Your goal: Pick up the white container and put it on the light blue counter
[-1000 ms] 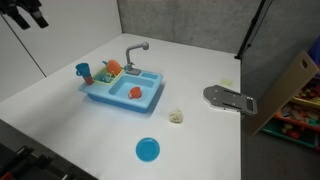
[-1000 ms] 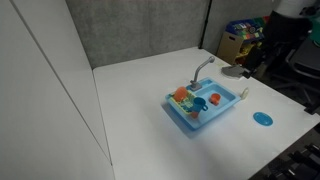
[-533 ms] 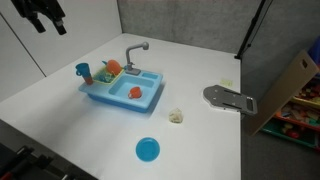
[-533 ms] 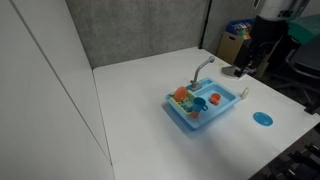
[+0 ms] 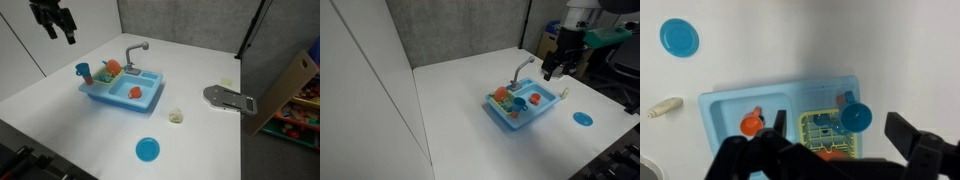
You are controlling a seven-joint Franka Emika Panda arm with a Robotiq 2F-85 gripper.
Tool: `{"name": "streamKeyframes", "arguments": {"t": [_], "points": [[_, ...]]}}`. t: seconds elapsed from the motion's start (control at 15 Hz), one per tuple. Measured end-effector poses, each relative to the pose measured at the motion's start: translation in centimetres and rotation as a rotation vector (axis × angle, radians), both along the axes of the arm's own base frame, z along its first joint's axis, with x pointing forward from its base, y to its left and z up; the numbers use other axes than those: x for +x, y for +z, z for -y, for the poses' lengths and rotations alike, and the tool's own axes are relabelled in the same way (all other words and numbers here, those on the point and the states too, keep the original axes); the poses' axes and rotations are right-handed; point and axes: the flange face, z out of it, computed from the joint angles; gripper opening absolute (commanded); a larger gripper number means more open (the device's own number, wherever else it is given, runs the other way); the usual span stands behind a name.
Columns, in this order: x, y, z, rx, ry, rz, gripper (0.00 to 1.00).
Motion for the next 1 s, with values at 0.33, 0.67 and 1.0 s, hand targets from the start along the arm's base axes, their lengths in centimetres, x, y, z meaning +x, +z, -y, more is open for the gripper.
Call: {"name": "streamKeyframes", "arguments": {"t": [0.33, 0.67, 1.0], "points": [[0.7, -2.5, -1.0, -0.014, -0.041, -0.024, 1.0], [1.2, -4.6, -0.5, -0.076, 0.009, -0.017, 1.0], [1.6, -6.4, 0.4, -0.113, 0.03, -0.034, 1.0]]}}
